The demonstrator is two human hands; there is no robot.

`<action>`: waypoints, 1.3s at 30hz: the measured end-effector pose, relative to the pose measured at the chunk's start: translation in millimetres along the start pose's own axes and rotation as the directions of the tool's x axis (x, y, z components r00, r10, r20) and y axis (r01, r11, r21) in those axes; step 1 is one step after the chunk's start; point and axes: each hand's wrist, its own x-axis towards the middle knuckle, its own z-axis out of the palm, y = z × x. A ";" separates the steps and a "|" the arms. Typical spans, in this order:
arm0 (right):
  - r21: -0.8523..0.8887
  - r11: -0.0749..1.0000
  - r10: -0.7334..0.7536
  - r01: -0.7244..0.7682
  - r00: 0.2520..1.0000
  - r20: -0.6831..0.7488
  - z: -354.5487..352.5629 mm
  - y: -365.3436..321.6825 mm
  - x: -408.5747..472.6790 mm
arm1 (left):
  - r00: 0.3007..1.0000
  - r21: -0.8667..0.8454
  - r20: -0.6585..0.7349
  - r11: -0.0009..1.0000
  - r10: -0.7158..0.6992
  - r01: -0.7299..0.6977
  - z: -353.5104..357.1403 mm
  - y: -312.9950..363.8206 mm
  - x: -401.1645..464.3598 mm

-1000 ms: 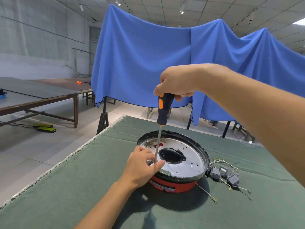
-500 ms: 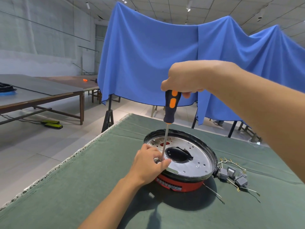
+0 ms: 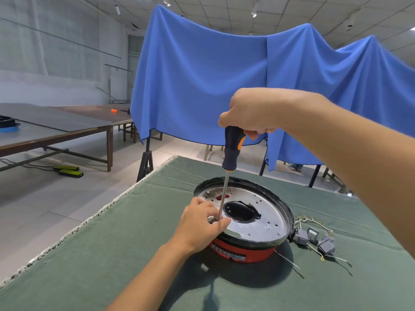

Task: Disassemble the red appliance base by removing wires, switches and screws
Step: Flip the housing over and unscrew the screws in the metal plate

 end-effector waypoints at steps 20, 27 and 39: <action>0.183 0.982 0.021 -0.052 0.985 0.172 -11.5 19.1 -14.0 | 0.997 -0.061 0.063 0.998 0.032 -0.029 -6.9 4.9 -2.8; -0.118 0.983 0.134 -0.138 0.990 -0.039 -1.1 11.6 -9.9 | 0.997 -0.143 0.058 0.989 0.049 -0.040 -8.3 1.8 -3.4; -0.018 0.989 0.144 -0.144 0.990 -0.012 1.1 14.3 -9.0 | 0.999 -0.068 0.037 0.997 0.036 -0.033 -3.1 -0.3 -1.7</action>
